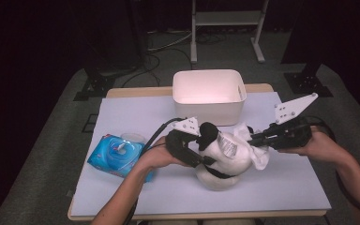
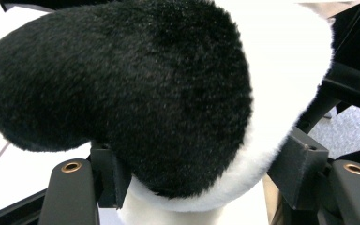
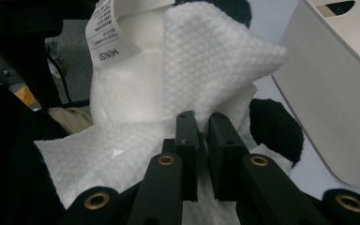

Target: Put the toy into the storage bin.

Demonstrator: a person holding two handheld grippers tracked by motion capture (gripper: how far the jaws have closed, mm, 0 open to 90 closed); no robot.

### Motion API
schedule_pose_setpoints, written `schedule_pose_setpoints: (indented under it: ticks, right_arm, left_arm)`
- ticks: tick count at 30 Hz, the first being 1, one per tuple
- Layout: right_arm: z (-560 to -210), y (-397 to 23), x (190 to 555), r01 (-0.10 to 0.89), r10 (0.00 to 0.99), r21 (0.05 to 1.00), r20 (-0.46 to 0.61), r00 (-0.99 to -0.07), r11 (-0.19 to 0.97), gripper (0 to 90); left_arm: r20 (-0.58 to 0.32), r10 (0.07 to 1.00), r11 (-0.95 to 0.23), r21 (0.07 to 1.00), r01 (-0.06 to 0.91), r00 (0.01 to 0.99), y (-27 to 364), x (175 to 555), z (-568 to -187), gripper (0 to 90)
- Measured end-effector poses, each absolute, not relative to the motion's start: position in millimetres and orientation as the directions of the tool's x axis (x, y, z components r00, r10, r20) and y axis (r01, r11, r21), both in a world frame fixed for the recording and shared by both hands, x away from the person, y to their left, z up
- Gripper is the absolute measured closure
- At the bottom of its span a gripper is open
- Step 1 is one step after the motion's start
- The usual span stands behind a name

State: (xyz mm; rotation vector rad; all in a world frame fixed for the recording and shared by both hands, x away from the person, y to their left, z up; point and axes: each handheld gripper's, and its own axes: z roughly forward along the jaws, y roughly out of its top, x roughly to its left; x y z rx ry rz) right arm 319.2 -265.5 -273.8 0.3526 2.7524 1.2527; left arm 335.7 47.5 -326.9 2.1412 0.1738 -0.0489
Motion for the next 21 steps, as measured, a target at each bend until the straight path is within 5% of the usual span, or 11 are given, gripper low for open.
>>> schedule_pose_setpoints:
  ticks: [21]
  right_arm:
    - [-277.9,-255.0,328.9,0.177,0.277,0.738,-0.014,-0.961,0.651,82.1]
  left_arm:
    - [-0.060,0.077,-0.587,0.804,0.094,0.995,61.2,328.6,-318.0,33.2]
